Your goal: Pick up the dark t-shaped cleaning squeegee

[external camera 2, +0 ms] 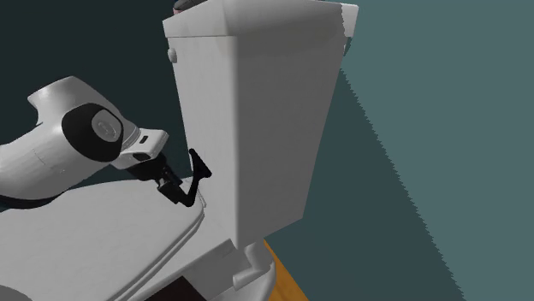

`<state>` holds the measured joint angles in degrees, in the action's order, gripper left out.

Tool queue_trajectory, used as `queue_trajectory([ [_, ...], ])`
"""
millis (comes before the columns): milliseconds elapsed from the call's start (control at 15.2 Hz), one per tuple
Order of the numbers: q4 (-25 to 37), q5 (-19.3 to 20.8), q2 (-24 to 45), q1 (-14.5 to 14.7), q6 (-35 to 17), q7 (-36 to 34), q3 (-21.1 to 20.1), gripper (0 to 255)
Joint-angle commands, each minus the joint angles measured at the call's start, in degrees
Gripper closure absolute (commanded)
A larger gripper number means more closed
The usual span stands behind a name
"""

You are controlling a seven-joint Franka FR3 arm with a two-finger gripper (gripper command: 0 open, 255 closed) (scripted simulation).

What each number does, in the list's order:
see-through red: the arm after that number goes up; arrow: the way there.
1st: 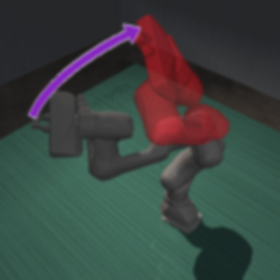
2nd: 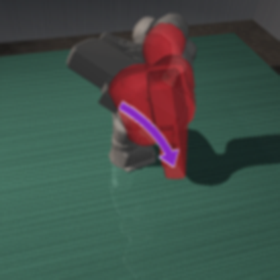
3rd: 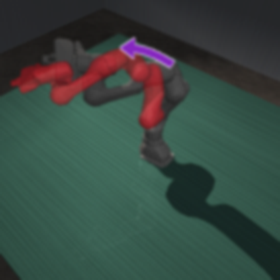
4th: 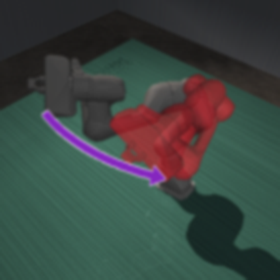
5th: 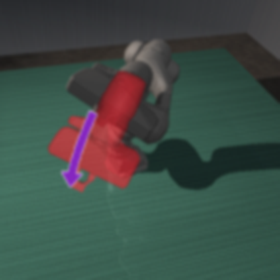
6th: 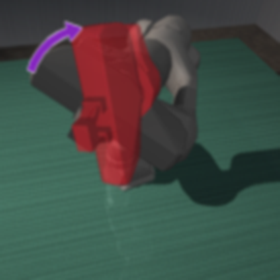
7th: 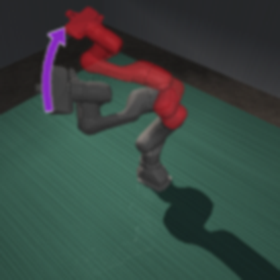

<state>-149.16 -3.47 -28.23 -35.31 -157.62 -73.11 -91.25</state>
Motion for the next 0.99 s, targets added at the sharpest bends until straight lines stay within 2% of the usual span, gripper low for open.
queue_trajectory([
  [0,0.95,-0.08,-0.37,-4.05,-1.01,-1.06,-4.38,0],
  [330,0.94,-0.97,-1.43,-11.45,-4.78,-1.96,-12.62,0],
  [396,1.01,-1.35,-1.92,-13.73,-5.94,-2.17,-15.17,0],
  [528,1.01,-1.39,-1.93,-13.72,-5.94,-2.14,-15.17,0],
  [594,0.93,-1.37,-1.9,-13.49,-5.89,-2.16,-14.97,255],
  [924,0.84,-1.33,-1.84,-13.21,-5.84,-2.15,-14.68,255],
])
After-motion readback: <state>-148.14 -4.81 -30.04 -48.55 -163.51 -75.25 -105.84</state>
